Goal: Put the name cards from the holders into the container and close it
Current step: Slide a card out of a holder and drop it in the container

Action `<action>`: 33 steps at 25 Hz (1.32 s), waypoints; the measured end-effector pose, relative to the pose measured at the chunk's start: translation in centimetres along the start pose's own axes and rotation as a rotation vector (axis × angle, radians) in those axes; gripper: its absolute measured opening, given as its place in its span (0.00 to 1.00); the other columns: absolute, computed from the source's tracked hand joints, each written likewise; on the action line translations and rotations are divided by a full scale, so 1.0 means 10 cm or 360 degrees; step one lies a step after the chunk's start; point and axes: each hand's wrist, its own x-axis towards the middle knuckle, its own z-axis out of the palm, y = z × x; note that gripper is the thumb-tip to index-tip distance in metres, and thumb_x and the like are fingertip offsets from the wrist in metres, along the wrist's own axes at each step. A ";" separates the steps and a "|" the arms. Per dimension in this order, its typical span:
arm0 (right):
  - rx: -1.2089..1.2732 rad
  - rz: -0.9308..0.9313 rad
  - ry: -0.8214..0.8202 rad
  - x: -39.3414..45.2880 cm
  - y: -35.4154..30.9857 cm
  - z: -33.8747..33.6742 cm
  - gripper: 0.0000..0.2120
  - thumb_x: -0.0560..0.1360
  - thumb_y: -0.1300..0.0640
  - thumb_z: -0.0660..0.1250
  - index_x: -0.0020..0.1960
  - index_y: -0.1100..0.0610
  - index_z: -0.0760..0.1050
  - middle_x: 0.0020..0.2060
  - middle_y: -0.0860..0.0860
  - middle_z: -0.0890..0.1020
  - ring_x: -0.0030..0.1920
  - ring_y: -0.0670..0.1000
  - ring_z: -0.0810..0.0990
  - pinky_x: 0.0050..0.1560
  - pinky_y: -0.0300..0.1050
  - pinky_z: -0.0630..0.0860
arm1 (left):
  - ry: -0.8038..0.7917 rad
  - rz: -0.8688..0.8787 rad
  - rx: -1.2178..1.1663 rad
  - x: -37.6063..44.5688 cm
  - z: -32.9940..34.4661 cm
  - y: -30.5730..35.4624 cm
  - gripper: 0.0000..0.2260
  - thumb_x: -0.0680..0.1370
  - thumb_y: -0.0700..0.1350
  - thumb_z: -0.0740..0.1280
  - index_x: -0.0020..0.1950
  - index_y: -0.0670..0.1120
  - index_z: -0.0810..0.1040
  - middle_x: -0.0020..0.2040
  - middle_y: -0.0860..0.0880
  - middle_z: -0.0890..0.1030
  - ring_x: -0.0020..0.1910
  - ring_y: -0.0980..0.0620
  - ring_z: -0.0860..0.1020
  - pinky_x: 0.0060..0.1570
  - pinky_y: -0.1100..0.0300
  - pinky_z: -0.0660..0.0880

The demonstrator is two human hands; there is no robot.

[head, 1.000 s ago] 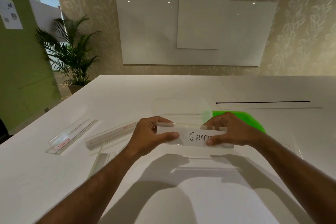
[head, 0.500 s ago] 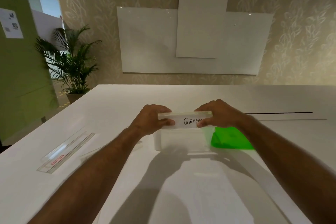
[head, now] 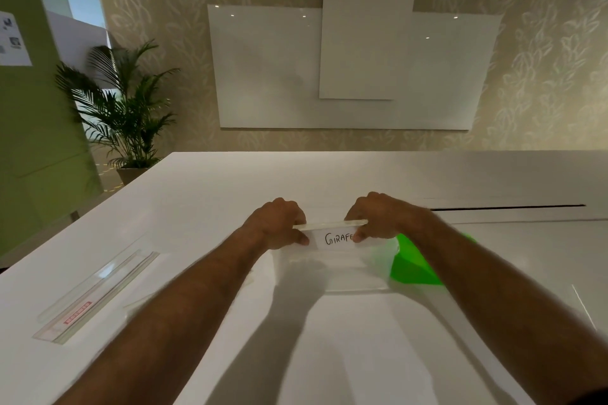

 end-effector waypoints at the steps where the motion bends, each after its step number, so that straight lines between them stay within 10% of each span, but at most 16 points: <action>1: 0.0021 -0.0022 -0.0052 0.04 0.02 0.04 0.12 0.70 0.52 0.73 0.54 0.48 0.82 0.41 0.49 0.80 0.45 0.51 0.75 0.44 0.41 0.70 | -0.0049 0.0002 0.0053 0.04 0.02 0.00 0.16 0.71 0.54 0.75 0.55 0.50 0.83 0.50 0.49 0.82 0.49 0.47 0.80 0.46 0.54 0.77; 6: 0.0087 -0.0028 -0.0240 0.18 0.07 0.18 0.15 0.69 0.55 0.75 0.56 0.51 0.82 0.34 0.41 0.76 0.37 0.43 0.74 0.35 0.36 0.67 | -0.0290 0.0066 0.0250 0.18 0.08 0.06 0.12 0.71 0.50 0.75 0.52 0.48 0.83 0.45 0.51 0.80 0.38 0.51 0.77 0.40 0.58 0.75; 21: 0.0146 -0.0008 -0.0423 0.28 0.04 0.32 0.19 0.60 0.52 0.81 0.50 0.49 0.84 0.47 0.47 0.85 0.49 0.49 0.81 0.50 0.43 0.79 | -0.0563 0.0049 0.0348 0.29 0.16 0.22 0.14 0.64 0.51 0.81 0.43 0.47 0.82 0.45 0.48 0.83 0.41 0.48 0.80 0.35 0.61 0.73; 26: 0.0520 -0.0030 -0.0115 0.17 0.03 0.21 0.22 0.65 0.56 0.79 0.58 0.54 0.81 0.53 0.51 0.84 0.51 0.50 0.83 0.53 0.46 0.81 | -0.0469 0.0050 0.0273 0.24 0.01 0.24 0.16 0.70 0.55 0.77 0.53 0.48 0.84 0.51 0.50 0.83 0.49 0.48 0.81 0.52 0.53 0.80; 33: 0.0255 0.0129 0.0960 -0.06 -0.06 0.24 0.31 0.72 0.32 0.63 0.69 0.48 0.71 0.66 0.46 0.78 0.63 0.49 0.78 0.63 0.50 0.74 | 0.0418 0.0057 -0.0014 0.00 -0.01 0.23 0.26 0.75 0.61 0.68 0.70 0.52 0.72 0.69 0.52 0.77 0.68 0.50 0.72 0.64 0.52 0.72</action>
